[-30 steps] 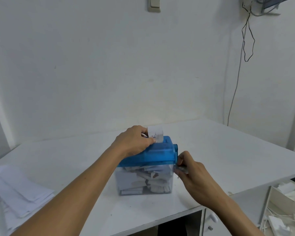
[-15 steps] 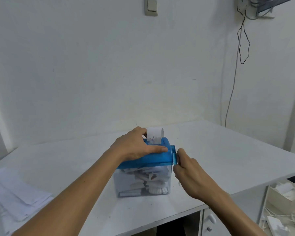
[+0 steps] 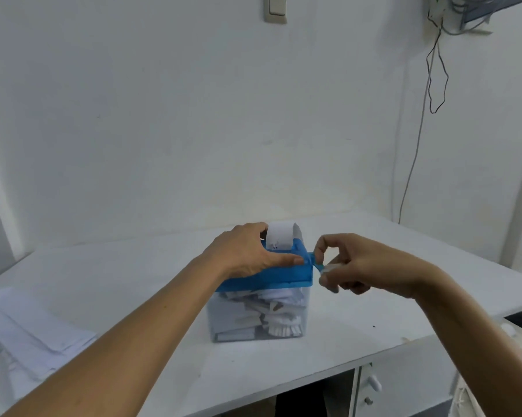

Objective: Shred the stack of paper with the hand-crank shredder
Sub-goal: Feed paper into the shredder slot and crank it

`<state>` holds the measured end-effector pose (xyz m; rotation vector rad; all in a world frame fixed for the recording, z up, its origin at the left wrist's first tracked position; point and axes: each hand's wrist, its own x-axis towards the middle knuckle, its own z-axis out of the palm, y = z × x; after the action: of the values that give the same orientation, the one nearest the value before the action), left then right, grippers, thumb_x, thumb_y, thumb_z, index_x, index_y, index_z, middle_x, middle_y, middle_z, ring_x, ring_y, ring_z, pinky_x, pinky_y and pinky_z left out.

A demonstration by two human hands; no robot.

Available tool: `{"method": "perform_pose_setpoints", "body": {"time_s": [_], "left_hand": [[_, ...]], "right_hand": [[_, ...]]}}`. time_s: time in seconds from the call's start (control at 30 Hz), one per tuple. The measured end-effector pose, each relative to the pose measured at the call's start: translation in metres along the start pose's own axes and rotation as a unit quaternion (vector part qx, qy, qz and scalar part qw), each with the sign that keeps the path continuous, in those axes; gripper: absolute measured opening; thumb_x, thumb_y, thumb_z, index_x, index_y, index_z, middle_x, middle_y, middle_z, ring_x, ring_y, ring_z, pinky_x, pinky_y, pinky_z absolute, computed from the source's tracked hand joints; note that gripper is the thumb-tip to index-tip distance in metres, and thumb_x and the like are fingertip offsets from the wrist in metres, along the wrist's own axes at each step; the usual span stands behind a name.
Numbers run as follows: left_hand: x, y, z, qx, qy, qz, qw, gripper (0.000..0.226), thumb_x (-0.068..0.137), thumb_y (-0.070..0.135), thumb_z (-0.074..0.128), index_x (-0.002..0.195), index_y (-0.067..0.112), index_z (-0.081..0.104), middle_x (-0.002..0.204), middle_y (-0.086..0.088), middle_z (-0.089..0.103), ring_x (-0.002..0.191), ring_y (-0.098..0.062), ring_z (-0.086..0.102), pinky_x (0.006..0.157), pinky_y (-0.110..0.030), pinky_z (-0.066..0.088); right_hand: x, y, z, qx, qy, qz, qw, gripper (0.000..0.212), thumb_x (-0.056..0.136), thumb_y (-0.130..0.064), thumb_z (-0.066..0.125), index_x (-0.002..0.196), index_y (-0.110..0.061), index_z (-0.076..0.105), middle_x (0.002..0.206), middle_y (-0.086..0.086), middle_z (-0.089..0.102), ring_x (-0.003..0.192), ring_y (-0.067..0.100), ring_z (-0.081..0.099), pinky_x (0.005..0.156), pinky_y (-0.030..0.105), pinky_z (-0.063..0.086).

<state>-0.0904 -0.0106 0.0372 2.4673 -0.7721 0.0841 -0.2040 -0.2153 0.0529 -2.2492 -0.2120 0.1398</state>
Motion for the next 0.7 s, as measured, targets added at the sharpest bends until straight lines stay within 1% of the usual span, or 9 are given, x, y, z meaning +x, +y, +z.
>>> {"method": "perform_pose_setpoints", "body": {"time_s": [0.07, 0.1, 0.17, 0.2, 0.27, 0.33, 0.43, 0.57, 0.7], "left_hand": [[0.001, 0.001, 0.000, 0.001, -0.001, 0.000, 1.000, 0.081, 0.047, 0.094, 0.059, 0.105, 0.038, 0.059, 0.100, 0.017, 0.065, 0.090, -0.008, 0.063, 0.082, -0.035, 0.054], [0.002, 0.001, -0.001, -0.004, -0.001, 0.001, 1.000, 0.077, 0.049, 0.093, 0.062, 0.102, 0.037, 0.059, 0.098, 0.016, 0.066, 0.089, -0.009, 0.063, 0.082, -0.036, 0.055], [0.002, 0.000, -0.001, -0.018, 0.000, 0.005, 1.000, 0.067, 0.057, 0.087, 0.071, 0.101, 0.038, 0.060, 0.098, 0.017, 0.065, 0.089, -0.008, 0.063, 0.083, -0.036, 0.054], [0.003, 0.000, -0.002, -0.024, 0.001, 0.009, 1.000, 0.064, 0.059, 0.084, 0.073, 0.102, 0.039, 0.060, 0.099, 0.019, 0.065, 0.091, -0.007, 0.062, 0.084, -0.036, 0.054], [0.002, -0.002, 0.000, -0.026, -0.002, 0.011, 1.000, 0.065, 0.060, 0.083, 0.075, 0.108, 0.042, 0.059, 0.105, 0.021, 0.064, 0.096, -0.006, 0.062, 0.089, -0.037, 0.054], [0.001, -0.002, 0.001, -0.019, 0.004, 0.015, 1.000, 0.070, 0.058, 0.084, 0.074, 0.111, 0.041, 0.060, 0.106, 0.021, 0.065, 0.097, -0.007, 0.063, 0.089, -0.038, 0.054], [0.001, -0.002, 0.001, -0.008, 0.009, 0.015, 1.000, 0.069, 0.059, 0.085, 0.073, 0.109, 0.040, 0.061, 0.104, 0.021, 0.065, 0.095, -0.005, 0.062, 0.086, -0.036, 0.054], [-0.001, -0.002, 0.001, 0.011, 0.015, 0.022, 1.000, 0.072, 0.059, 0.088, 0.068, 0.112, 0.040, 0.059, 0.104, 0.021, 0.064, 0.093, -0.004, 0.061, 0.081, -0.032, 0.053], [-0.003, -0.001, 0.001, 0.029, 0.023, 0.019, 0.999, 0.070, 0.063, 0.088, 0.067, 0.113, 0.040, 0.057, 0.105, 0.021, 0.063, 0.092, -0.003, 0.059, 0.075, -0.029, 0.049]], "right_hand": [[-0.001, 0.002, -0.005, -0.022, -0.016, -0.034, 0.999, 0.019, 0.094, -0.011, 0.067, 0.108, -0.011, 0.055, 0.075, 0.004, 0.072, 0.060, 0.014, 0.047, 0.053, 0.021, 0.043], [0.000, 0.003, -0.006, -0.023, -0.004, -0.054, 0.998, 0.015, 0.096, -0.014, 0.066, 0.107, -0.011, 0.057, 0.076, 0.005, 0.072, 0.061, 0.015, 0.048, 0.054, 0.022, 0.044], [0.008, 0.002, -0.009, -0.019, 0.091, -0.097, 0.991, 0.006, 0.098, -0.019, 0.062, 0.101, -0.015, 0.061, 0.068, 0.001, 0.066, 0.057, 0.013, 0.046, 0.051, 0.023, 0.042], [0.017, 0.000, -0.011, -0.025, 0.151, -0.111, 0.982, 0.007, 0.099, -0.023, 0.060, 0.099, -0.017, 0.062, 0.063, -0.001, 0.060, 0.055, 0.012, 0.044, 0.049, 0.024, 0.040], [0.038, 0.002, -0.013, -0.011, 0.215, -0.107, 0.971, 0.015, 0.102, -0.029, 0.056, 0.098, -0.015, 0.061, 0.062, 0.001, 0.051, 0.056, 0.014, 0.040, 0.049, 0.028, 0.036], [0.060, 0.007, -0.014, 0.013, 0.226, -0.084, 0.970, 0.022, 0.103, -0.030, 0.053, 0.099, -0.009, 0.059, 0.065, 0.002, 0.050, 0.061, 0.017, 0.038, 0.051, 0.031, 0.034], [0.081, 0.020, -0.014, 0.034, 0.232, -0.072, 0.969, 0.022, 0.102, -0.029, 0.053, 0.102, -0.007, 0.054, 0.069, 0.002, 0.054, 0.063, 0.016, 0.041, 0.050, 0.028, 0.036], [0.099, 0.037, -0.006, 0.043, 0.249, -0.047, 0.966, 0.025, 0.101, -0.029, 0.056, 0.099, -0.005, 0.054, 0.076, 0.005, 0.059, 0.061, 0.015, 0.048, 0.048, 0.023, 0.044], [0.109, 0.058, 0.009, 0.077, 0.270, -0.009, 0.960, 0.030, 0.100, -0.033, 0.060, 0.094, -0.004, 0.058, 0.079, 0.011, 0.062, 0.063, 0.016, 0.055, 0.054, 0.025, 0.052]]}}
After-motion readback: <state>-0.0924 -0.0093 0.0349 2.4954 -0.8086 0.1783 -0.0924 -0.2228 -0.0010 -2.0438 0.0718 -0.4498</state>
